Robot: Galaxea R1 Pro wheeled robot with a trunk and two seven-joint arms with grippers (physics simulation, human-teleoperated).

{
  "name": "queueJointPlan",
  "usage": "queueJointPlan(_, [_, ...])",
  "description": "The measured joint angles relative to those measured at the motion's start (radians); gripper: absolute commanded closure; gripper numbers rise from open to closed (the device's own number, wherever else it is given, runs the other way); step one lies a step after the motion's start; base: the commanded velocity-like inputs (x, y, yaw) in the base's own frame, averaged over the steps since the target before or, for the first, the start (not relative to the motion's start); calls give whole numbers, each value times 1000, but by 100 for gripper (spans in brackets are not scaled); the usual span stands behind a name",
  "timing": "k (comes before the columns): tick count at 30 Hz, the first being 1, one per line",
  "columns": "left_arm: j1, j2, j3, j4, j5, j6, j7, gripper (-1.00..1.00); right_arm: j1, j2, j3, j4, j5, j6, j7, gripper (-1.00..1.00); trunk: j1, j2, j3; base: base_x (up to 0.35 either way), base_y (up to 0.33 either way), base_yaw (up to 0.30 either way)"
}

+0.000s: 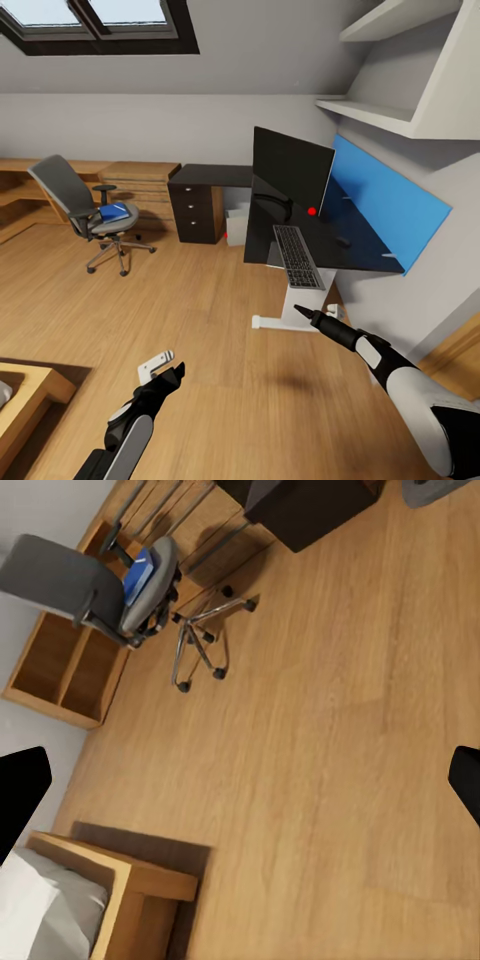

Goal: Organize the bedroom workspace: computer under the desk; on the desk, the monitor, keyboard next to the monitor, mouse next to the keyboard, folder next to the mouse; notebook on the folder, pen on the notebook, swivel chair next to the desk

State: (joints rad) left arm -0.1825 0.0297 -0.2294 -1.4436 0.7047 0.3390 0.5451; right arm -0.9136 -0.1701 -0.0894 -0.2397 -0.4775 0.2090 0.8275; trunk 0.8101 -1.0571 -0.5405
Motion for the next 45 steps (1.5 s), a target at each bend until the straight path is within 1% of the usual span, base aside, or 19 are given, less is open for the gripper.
queueJointPlan(5, [2, 0, -7, 0, 0, 0, 0, -100, 0, -3, 0, 0, -1, 0, 4, -100, 19, -35, -8, 0, 0, 0])
queueJointPlan(12, [2, 1, -37, 5, 3, -1, -1, -100, 1, -4, 0, 0, 0, 0, 4, -100, 46, -84, -19, 0, 0, 0])
queueJointPlan(18, [2, 1, -46, 7, 3, -1, -1, -100, 1, -14, 0, 0, -1, 0, 9, -100, 69, -126, -28, 0, 0, 0])
queueJointPlan(19, [2, 1, -47, 7, 4, -1, -1, -100, 1, -16, 0, 0, -1, 0, 18, -100, 73, -133, -30, 0, 0, 0])
queueJointPlan(20, [2, 1, -48, 8, 4, -1, -1, -100, 1, -19, 0, 4, -1, 0, 45, -100, 77, -140, -31, 0, 0, 0])
queueJointPlan(23, [2, 1, -49, 11, 4, -1, -1, -100, 1, -21, 0, 10, -2, 0, 68, -100, 88, -161, -36, 0, 0, 0])
queueJointPlan(26, [2, 1, -50, 14, 3, -2, -1, -100, 1, -22, 0, 12, -3, 0, 76, -100, 100, -182, -40, 0, 0, 0])
queueJointPlan(27, [2, 0, -54, 15, 3, -2, -1, -100, 2, -23, 0, 13, -6, 0, 79, -100, 104, -189, -42, 0, 0, 0])
queueJointPlan(28, [2, 0, -66, 16, 3, -5, 0, -100, 2, -24, 0, 13, -22, 0, 82, -100, 107, -196, -44, 0, 0, 0])
queueJointPlan(30, [2, 0, -73, 17, 2, -6, 0, -100, 2, -25, 0, 14, -36, -1, 83, -100, 115, -210, -47, 0, 0, 0])
queueJointPlan(35, [2, 0, -79, 17, 2, -7, 0, -100, 2, -25, 0, 15, -52, -1, 84, -100, 134, -245, -54, 0, 0, 0])
queueJointPlan(45, [2, 1, -81, 17, 2, -11, -1, -100, 2, -25, 0, 15, -55, -3, 84, -100, 134, -245, -39, 0, 0, 0])
